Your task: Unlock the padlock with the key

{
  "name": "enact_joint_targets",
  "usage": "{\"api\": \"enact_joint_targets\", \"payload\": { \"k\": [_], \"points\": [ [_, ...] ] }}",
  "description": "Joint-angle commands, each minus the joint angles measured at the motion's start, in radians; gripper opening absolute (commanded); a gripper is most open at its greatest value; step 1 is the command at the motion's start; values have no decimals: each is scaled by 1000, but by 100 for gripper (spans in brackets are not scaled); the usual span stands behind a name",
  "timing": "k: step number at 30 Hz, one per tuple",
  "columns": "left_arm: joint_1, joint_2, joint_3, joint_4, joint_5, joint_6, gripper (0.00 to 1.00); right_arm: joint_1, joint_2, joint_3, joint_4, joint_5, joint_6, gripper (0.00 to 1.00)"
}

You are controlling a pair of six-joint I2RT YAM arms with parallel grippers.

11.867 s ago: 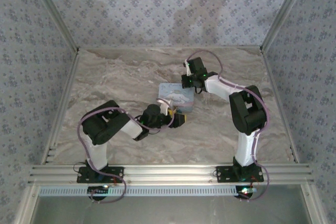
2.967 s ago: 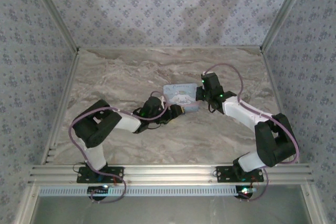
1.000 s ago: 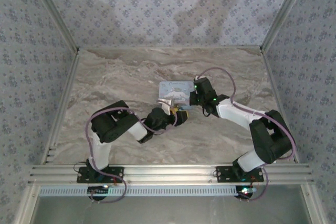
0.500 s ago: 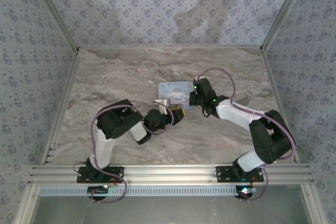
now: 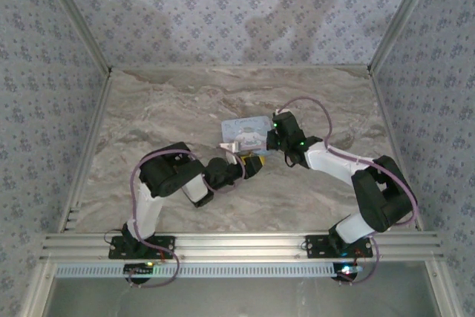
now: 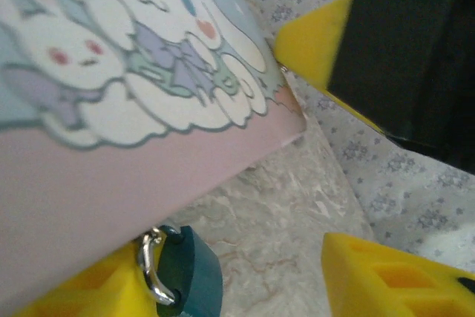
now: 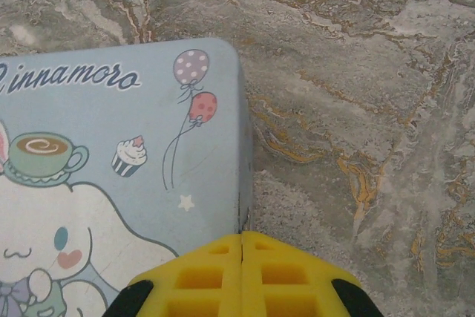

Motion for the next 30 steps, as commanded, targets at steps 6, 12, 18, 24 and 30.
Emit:
{"api": "enact_joint_targets", "payload": {
  "k": [6, 12, 18, 24, 30],
  "points": [
    [-31, 69, -56, -264, 11, -62, 54, 25, 26, -12, -20, -10, 18, 0],
    [-25, 93, -58, -277, 6, -104, 43, 25, 12, -9, -29, -6, 10, 0],
    [-11, 114, -63, -281, 26, -138, 35, 25, 6, -10, -33, -7, 6, 0],
    [4, 127, -68, -322, 52, -188, 51, 25, 3, -7, -30, -8, 6, 0],
    [29, 127, -69, -413, 82, -236, 49, 27, 0, -12, -27, -8, 10, 0]
  ]
}}
